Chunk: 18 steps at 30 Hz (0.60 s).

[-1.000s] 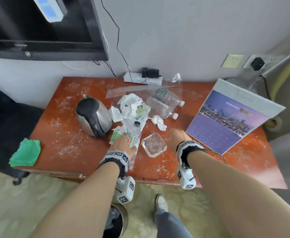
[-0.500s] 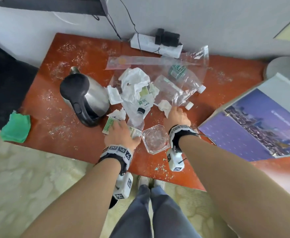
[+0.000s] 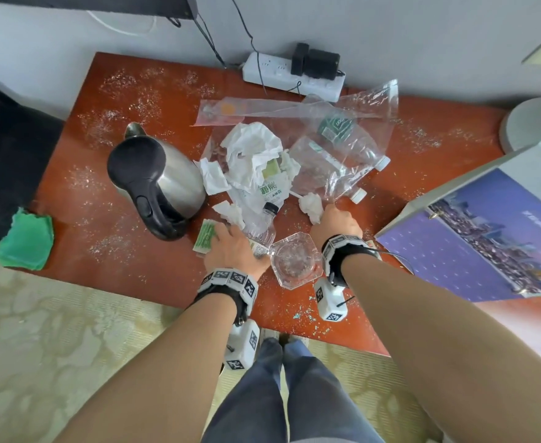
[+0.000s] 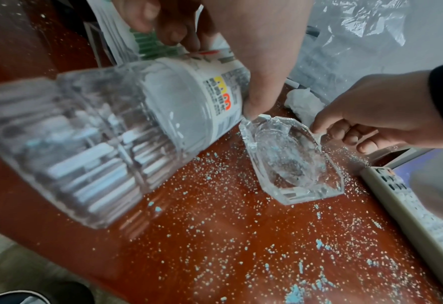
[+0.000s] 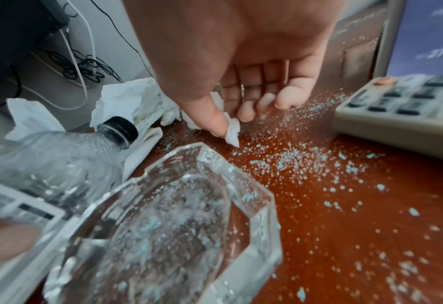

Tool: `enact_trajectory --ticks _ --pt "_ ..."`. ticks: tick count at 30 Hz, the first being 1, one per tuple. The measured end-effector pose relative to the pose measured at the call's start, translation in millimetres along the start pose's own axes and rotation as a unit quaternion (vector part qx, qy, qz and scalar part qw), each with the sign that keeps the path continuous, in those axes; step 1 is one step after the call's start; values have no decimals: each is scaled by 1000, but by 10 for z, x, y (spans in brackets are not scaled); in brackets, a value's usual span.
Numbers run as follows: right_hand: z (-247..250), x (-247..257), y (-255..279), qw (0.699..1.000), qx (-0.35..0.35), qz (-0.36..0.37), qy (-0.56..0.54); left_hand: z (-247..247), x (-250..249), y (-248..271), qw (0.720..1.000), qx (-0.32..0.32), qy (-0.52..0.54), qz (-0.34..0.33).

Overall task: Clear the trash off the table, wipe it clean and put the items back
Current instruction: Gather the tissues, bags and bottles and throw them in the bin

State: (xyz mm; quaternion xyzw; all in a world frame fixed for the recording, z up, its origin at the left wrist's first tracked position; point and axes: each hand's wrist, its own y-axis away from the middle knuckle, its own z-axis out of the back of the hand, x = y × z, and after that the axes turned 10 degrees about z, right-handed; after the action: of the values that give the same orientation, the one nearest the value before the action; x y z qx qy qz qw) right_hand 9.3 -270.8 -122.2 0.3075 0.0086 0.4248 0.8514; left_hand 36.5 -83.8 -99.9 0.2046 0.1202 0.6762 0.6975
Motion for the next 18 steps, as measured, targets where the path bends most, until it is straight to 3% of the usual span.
enact_trajectory --ticks 6,18 --pt "107 -82 229 1000 16 -17 -21 127 64 91 1000 25 12 5" --pt "49 -38 1049 999 -34 16 2 204 557 447 997 51 50 -38"
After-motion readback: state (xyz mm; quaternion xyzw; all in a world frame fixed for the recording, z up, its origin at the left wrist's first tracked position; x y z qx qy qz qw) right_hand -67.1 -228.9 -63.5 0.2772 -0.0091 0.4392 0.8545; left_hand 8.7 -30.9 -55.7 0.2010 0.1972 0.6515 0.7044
